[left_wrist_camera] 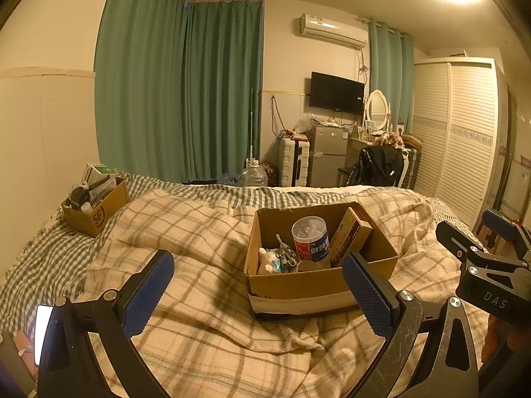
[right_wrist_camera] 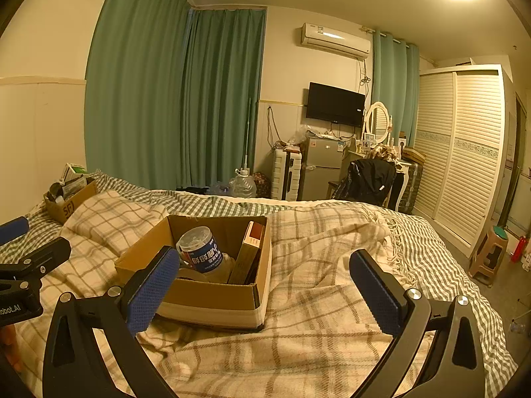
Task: Organize objects
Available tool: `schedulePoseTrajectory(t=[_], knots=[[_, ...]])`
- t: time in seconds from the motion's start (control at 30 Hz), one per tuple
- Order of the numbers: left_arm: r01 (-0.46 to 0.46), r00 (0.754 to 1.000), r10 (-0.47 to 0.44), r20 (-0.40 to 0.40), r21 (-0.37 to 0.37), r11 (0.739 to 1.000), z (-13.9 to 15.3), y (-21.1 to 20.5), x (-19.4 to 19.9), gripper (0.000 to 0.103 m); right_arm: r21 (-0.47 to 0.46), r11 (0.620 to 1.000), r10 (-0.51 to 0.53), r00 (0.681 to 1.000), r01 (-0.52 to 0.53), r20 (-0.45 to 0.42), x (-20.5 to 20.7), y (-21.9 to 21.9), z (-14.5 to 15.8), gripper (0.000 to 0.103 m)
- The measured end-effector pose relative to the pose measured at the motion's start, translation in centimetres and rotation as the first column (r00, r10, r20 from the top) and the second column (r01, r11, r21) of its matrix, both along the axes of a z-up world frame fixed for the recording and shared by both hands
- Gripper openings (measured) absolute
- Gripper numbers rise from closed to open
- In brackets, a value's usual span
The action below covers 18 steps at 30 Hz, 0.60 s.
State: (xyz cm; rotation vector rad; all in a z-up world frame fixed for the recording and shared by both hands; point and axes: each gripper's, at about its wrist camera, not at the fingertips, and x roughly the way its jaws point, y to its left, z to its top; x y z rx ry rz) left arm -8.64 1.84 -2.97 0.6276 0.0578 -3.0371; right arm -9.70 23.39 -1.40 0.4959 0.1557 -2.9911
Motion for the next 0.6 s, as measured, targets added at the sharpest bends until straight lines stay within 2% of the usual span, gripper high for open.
schedulePoseTrajectory(t=[0.6], knots=[[-0.009, 1.0, 0.009, -0.005, -0.014, 1.0, -0.34, 0.11, 0.1, 0.103, 0.0, 1.0, 0.0, 1.0, 0.0, 0.002, 0.0, -0.02, -0.02, 0.103]])
